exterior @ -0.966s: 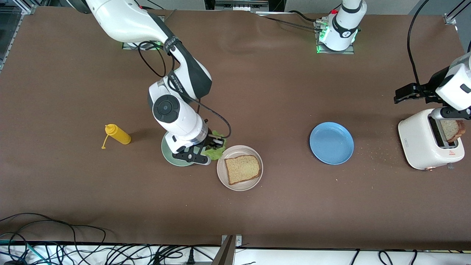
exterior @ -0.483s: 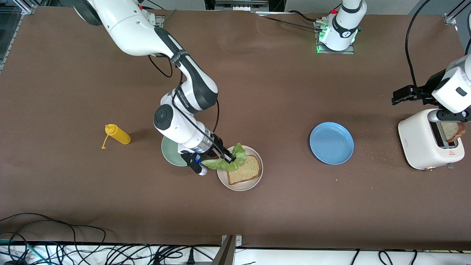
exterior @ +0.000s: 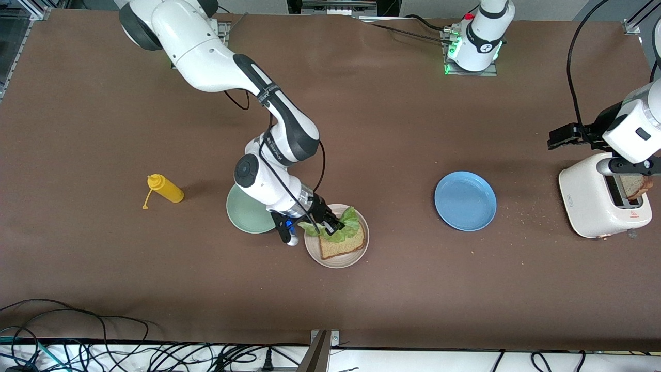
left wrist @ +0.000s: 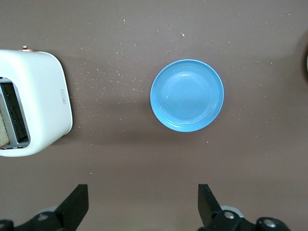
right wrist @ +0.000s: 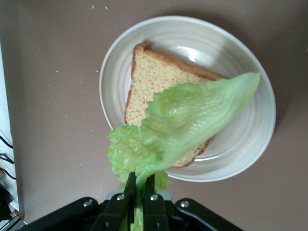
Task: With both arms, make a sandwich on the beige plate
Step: 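Carry the lettuce with the right gripper over the bread, then lower the lettuce onto the bread and open the right gripper, then move the right gripper toward the yellow squeeze bottle, then grasp the yellow squeeze bottle with the right gripper and lift it, then carry the yellow bottle with the right gripper over the lettuce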
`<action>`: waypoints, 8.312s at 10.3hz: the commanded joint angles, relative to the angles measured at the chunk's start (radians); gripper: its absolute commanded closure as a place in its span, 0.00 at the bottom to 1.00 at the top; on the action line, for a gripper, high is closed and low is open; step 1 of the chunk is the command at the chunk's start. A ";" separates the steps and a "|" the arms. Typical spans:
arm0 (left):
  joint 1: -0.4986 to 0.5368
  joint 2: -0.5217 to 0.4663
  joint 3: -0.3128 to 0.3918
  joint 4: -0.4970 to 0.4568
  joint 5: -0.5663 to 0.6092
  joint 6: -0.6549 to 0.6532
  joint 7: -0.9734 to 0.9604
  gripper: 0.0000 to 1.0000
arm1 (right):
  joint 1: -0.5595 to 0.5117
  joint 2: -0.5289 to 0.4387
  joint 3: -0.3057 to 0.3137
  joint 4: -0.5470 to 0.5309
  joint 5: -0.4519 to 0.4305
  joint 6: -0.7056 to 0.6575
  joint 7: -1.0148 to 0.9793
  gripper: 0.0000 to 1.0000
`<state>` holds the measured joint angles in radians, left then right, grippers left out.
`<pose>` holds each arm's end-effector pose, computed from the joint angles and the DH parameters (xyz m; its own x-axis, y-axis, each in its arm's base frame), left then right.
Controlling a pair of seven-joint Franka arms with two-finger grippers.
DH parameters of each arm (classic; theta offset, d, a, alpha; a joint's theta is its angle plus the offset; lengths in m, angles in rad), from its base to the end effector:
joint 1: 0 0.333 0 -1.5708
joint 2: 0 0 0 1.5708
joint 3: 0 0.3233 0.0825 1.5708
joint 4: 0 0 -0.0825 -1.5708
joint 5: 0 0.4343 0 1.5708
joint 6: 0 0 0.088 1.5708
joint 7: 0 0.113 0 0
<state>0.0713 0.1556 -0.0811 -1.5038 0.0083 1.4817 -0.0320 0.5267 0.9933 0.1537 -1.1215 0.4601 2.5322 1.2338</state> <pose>0.6380 -0.0018 0.5569 0.9841 0.0218 -0.1763 0.0219 -0.9998 -0.0014 0.6954 0.5004 0.2230 0.5905 -0.7172 -0.3701 -0.7924 -0.4282 -0.4345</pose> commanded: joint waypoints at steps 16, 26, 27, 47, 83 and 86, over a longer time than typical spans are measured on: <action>-0.001 0.013 0.003 0.002 -0.005 0.006 0.020 0.00 | 0.003 0.097 0.029 0.065 0.017 0.160 -0.076 0.48; -0.002 0.013 0.003 0.002 -0.004 0.006 0.020 0.00 | -0.089 -0.106 -0.054 0.057 -0.029 -0.249 -0.046 0.18; -0.002 0.013 0.003 0.002 -0.004 0.006 0.020 0.00 | -0.093 -0.140 -0.095 0.058 -0.087 -0.379 -0.084 0.15; -0.004 0.013 0.001 0.002 0.001 0.006 0.020 0.00 | -0.237 -0.559 -0.764 -0.734 0.208 -0.655 -2.636 0.16; -0.004 0.016 0.000 0.002 0.004 0.006 0.018 0.00 | 0.487 -0.029 -0.712 -0.037 -0.625 -0.627 -1.707 1.00; -0.004 0.016 0.001 0.002 0.004 0.006 0.018 0.00 | 0.507 0.037 -0.715 0.011 -0.685 -0.615 -1.648 1.00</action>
<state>0.0692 0.1752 -0.0810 -1.5036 0.0083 1.4870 -0.0320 1.0314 0.9633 -0.5408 -1.1978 -0.1916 1.9416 -0.4427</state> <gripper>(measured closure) 0.000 0.890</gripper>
